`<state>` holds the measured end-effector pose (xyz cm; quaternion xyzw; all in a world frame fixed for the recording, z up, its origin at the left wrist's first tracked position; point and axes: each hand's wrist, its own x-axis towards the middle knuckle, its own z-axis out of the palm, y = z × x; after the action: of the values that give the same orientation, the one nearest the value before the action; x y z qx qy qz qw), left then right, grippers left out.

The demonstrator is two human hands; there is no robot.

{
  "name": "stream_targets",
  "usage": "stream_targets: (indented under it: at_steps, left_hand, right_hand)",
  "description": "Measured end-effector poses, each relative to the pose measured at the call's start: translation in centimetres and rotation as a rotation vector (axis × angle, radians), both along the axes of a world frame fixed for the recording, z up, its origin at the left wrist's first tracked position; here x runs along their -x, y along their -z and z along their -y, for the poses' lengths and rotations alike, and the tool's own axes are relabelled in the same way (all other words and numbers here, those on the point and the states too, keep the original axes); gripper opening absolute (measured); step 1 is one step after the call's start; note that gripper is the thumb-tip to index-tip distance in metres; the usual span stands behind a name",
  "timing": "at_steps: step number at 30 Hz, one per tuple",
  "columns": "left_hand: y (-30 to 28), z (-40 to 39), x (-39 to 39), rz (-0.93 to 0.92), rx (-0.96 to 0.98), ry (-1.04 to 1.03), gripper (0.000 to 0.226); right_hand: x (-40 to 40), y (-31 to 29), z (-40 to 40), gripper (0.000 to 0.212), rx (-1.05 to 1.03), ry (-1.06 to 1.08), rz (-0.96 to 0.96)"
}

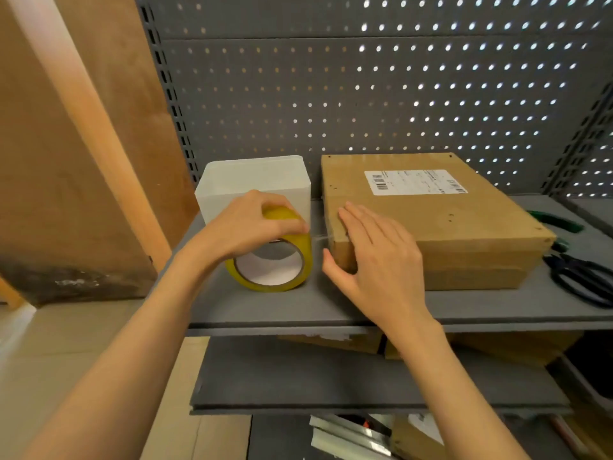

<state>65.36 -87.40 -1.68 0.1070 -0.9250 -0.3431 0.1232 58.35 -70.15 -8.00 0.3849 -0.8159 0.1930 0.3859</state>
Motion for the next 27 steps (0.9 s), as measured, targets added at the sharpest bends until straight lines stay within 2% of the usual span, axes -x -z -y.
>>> stream_targets:
  at_steps: [8,15,17,19,22,24,27]
  left_hand:
    - [-0.7,1.0,0.6,0.127,0.091,-0.006,0.032]
    - [-1.2,1.6,0.4,0.227,0.11,0.068,0.036]
    - [-0.9,1.6,0.2,0.206,0.097,0.091,0.037]
    - [-0.1,1.3,0.0,0.101,0.073,0.047,0.036]
    - [0.7,1.4,-0.6,-0.06,-0.124,-0.044,0.031]
    - [0.4,1.6,-1.0,-0.037,-0.221,-0.03,0.03]
    - [-0.7,1.9,-1.0,0.069,-0.119,-0.01,0.029]
  right_hand:
    - [-0.2,-0.1,0.3,0.05,-0.019,0.055,-0.026]
    - [-0.2,0.0,0.2,0.049,-0.017,0.052,-0.017]
    - [-0.2,0.1,0.3,0.049,0.005,0.045,0.003]
    - [-0.3,0.1,0.4,0.049,0.03,0.038,0.014]
    - [-0.3,0.1,0.4,0.048,0.04,0.025,0.012]
    - [-0.2,0.1,0.4,0.048,0.037,0.019,0.01]
    - [-0.2,0.1,0.3,0.049,0.017,0.022,-0.004]
